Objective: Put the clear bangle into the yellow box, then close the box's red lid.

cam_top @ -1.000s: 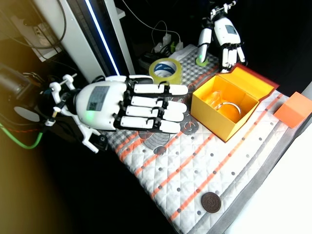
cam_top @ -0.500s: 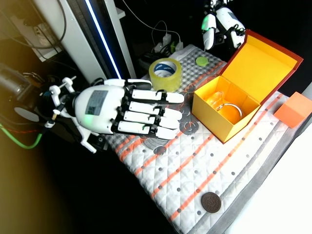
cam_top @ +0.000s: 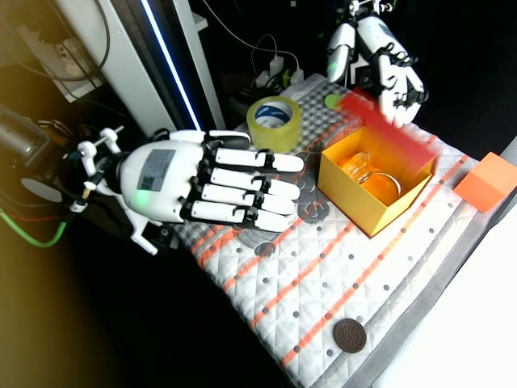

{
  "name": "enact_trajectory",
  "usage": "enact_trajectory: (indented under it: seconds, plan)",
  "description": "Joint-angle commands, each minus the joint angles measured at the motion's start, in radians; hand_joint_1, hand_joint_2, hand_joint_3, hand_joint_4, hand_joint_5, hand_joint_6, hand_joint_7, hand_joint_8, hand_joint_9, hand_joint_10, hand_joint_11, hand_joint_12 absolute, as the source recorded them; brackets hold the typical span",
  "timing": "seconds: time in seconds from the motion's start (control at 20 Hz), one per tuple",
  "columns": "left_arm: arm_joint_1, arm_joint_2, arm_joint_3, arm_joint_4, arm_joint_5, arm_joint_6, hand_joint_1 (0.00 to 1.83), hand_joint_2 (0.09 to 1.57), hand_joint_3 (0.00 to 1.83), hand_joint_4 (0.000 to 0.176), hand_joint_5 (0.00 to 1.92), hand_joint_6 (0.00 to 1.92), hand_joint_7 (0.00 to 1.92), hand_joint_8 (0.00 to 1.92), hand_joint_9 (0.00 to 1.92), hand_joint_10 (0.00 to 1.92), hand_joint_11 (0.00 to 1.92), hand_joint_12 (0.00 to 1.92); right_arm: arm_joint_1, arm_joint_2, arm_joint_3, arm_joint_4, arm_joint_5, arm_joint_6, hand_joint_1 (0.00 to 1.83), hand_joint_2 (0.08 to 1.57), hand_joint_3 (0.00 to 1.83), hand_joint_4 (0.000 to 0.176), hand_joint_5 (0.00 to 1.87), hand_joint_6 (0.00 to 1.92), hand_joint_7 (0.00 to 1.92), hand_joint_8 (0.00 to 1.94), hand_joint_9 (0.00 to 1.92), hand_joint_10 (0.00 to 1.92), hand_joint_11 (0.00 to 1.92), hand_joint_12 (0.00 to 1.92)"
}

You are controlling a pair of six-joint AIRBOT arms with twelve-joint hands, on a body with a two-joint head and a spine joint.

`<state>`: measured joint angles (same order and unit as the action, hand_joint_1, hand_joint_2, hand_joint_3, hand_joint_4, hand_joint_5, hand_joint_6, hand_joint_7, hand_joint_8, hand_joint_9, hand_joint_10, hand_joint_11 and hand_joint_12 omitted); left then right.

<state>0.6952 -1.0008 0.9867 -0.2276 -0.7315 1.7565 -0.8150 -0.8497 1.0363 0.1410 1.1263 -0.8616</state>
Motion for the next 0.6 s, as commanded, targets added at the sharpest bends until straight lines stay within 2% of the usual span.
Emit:
enact_trajectory:
  seconds: [0.0, 0.05, 0.1, 0.15, 0.2, 0.25, 0.35, 0.4, 0.5, 0.55]
  plan:
    - [-0.025, -0.016, 0.007, 0.052, -0.014, -0.005, 0.0, 1.17, 0.0, 0.176, 0.29, 0.0, 0.5, 0.0, 0.41, 0.09, 0.0, 1.07, 0.003, 0.006, 0.001, 0.01, 0.127, 0.004, 0.07, 1.21, 0.0, 0.102, 0.15, 0.0, 0.21, 0.01, 0.14, 0.0, 0.0, 0.34]
    - [-0.033, -0.02, 0.011, 0.065, 0.005, -0.005, 0.0, 1.17, 0.0, 0.176, 0.29, 0.0, 0.5, 0.0, 0.41, 0.09, 0.0, 1.07, 0.003, 0.006, 0.001, 0.01, 0.127, 0.004, 0.07, 1.21, 0.0, 0.102, 0.15, 0.0, 0.21, 0.01, 0.14, 0.0, 0.0, 0.34]
    - [-0.055, -0.036, 0.024, 0.121, 0.089, -0.004, 0.0, 1.18, 0.0, 0.176, 0.24, 0.01, 0.51, 0.0, 0.41, 0.09, 0.0, 0.99, 0.001, 0.007, 0.001, 0.01, 0.127, 0.005, 0.07, 1.21, 0.0, 0.105, 0.15, 0.0, 0.21, 0.0, 0.14, 0.0, 0.0, 0.35]
    - [-0.072, -0.048, 0.033, 0.157, 0.15, -0.003, 0.2, 1.11, 0.0, 0.176, 0.3, 0.0, 0.54, 0.01, 0.43, 0.08, 0.0, 0.85, 0.0, 0.008, 0.001, 0.01, 0.127, 0.006, 0.06, 1.21, 0.0, 0.093, 0.14, 0.0, 0.2, 0.0, 0.15, 0.0, 0.0, 0.38]
    - [-0.075, -0.056, 0.039, 0.181, 0.193, -0.003, 0.23, 1.1, 0.0, 0.176, 0.26, 0.0, 0.51, 0.01, 0.42, 0.1, 0.0, 1.09, -0.001, 0.008, 0.001, 0.01, 0.127, 0.006, 0.06, 1.21, 0.01, 0.09, 0.14, 0.0, 0.2, 0.0, 0.15, 0.0, 0.0, 0.38]
    - [-0.075, -0.059, 0.041, 0.204, 0.227, -0.003, 0.18, 1.13, 0.0, 0.176, 0.21, 0.0, 0.39, 0.0, 0.36, 0.09, 0.0, 1.03, -0.001, 0.008, 0.001, 0.01, 0.127, 0.007, 0.08, 1.22, 0.0, 0.092, 0.15, 0.0, 0.21, 0.0, 0.14, 0.0, 0.0, 0.37]
    - [-0.071, -0.06, 0.042, 0.218, 0.252, -0.003, 0.17, 1.12, 0.0, 0.176, 0.18, 0.0, 0.35, 0.0, 0.34, 0.08, 0.0, 1.09, -0.002, 0.006, 0.001, 0.01, 0.127, 0.007, 0.07, 1.22, 0.0, 0.095, 0.16, 0.0, 0.22, 0.0, 0.15, 0.0, 0.0, 0.4]
    - [-0.071, -0.059, 0.042, 0.22, 0.254, -0.003, 0.26, 1.09, 0.0, 0.176, 0.18, 0.0, 0.43, 0.03, 0.42, 0.11, 0.0, 1.08, -0.004, 0.006, 0.001, 0.01, 0.127, 0.007, 0.06, 1.23, 0.0, 0.091, 0.16, 0.0, 0.23, 0.0, 0.17, 0.01, 0.0, 0.44]
    - [-0.075, -0.054, 0.042, 0.22, 0.242, -0.003, 0.25, 1.09, 0.0, 0.176, 0.2, 0.01, 0.45, 0.03, 0.41, 0.11, 0.0, 1.08, -0.006, 0.008, 0.001, 0.01, 0.127, 0.009, 0.05, 1.23, 0.0, 0.093, 0.16, 0.0, 0.23, 0.0, 0.17, 0.0, 0.0, 0.43]
    - [-0.078, -0.048, 0.041, 0.211, 0.224, -0.004, 0.03, 1.2, 0.0, 0.176, 0.23, 0.0, 0.46, 0.01, 0.4, 0.1, 0.0, 0.88, -0.007, 0.008, 0.001, 0.01, 0.127, 0.009, 0.04, 1.23, 0.0, 0.091, 0.15, 0.0, 0.22, 0.0, 0.16, 0.0, 0.0, 0.41]
